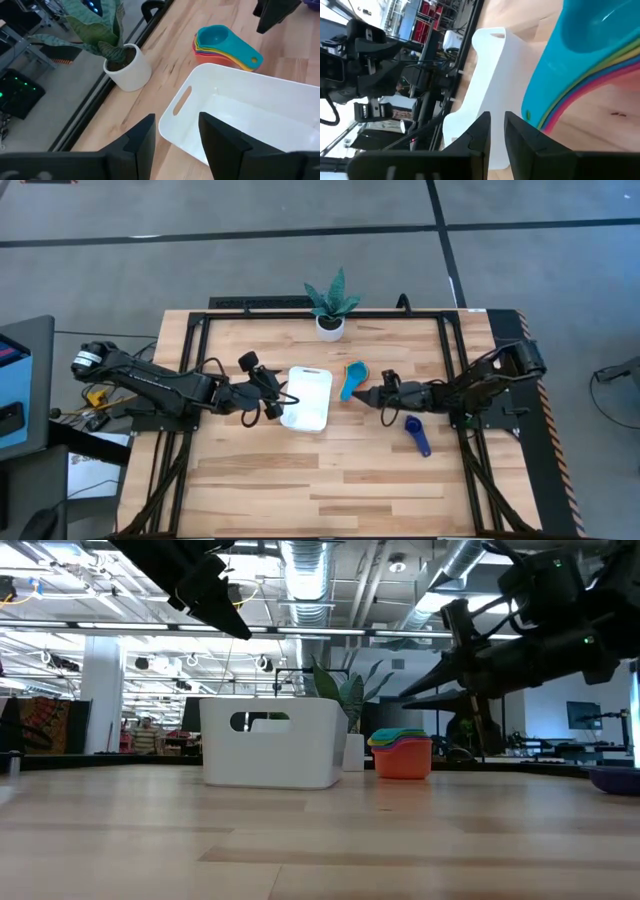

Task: Nest measuring cups in basket
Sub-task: Stack the dark blue measuring cup on top of the light blue measuring cup

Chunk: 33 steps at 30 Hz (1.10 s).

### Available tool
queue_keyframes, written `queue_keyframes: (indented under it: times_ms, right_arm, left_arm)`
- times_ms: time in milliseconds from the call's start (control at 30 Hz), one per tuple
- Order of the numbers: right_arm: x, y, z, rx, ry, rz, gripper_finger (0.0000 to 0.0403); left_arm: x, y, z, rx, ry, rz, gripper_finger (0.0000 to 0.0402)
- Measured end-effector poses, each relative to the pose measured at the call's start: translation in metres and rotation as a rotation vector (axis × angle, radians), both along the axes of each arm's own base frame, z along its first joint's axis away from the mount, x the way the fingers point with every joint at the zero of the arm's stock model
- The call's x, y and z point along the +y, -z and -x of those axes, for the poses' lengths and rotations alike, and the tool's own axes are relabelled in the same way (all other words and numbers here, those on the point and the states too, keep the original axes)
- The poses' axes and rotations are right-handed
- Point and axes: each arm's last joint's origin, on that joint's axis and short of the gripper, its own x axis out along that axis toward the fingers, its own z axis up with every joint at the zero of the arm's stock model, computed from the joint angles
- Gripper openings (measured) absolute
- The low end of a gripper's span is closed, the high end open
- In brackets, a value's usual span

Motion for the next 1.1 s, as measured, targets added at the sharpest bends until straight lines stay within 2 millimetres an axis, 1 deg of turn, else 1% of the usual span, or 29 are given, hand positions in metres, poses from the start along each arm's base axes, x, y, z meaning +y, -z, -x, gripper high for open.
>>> queue_keyframes:
  times_ms: [67, 133, 300, 500, 700, 767, 933, 1100]
  right_arm:
    - [-0.001, 0.000, 0.000, 0.008, 0.002, 0.017, 0.0076]
    - [-0.002, 0.000, 0.000, 0.027, -0.012, 0.078, 0.0075]
    - [0.002, -0.002, 0.001, 0.037, -0.045, 0.142, 0.0076]
    - [0.009, -0.010, 0.003, 0.016, -0.086, 0.217, 0.0076]
    - [0.017, -0.023, 0.006, 0.001, -0.150, 0.433, 0.0075]
    - [0.018, -0.026, 0.008, 0.012, -0.160, 0.470, 0.0075]
    - [0.023, -0.027, 0.015, 0.091, -0.159, 0.511, 0.0075]
    - [0.033, -0.019, 0.024, 0.222, -0.174, 0.544, 0.0075]
  left_arm:
    - [0.000, 0.000, 0.000, -0.002, -0.001, 0.002, 0.0141]
    - [0.000, 0.000, 0.000, -0.001, -0.003, 0.006, 0.0141]
    - [0.000, 0.002, 0.001, 0.019, 0.005, 0.020, 0.0141]
    - [0.000, 0.002, 0.001, 0.002, -0.004, 0.039, 0.0141]
    - [0.000, 0.005, 0.002, 0.031, -0.007, 0.037, 0.0141]
    - [0.001, 0.007, 0.003, 0.053, -0.010, 0.032, 0.0141]
    - [0.003, 0.008, 0.003, 0.055, -0.005, 0.062, 0.0141]
    - [0.001, 0.022, -0.005, 0.128, 0.063, 0.126, 0.0141]
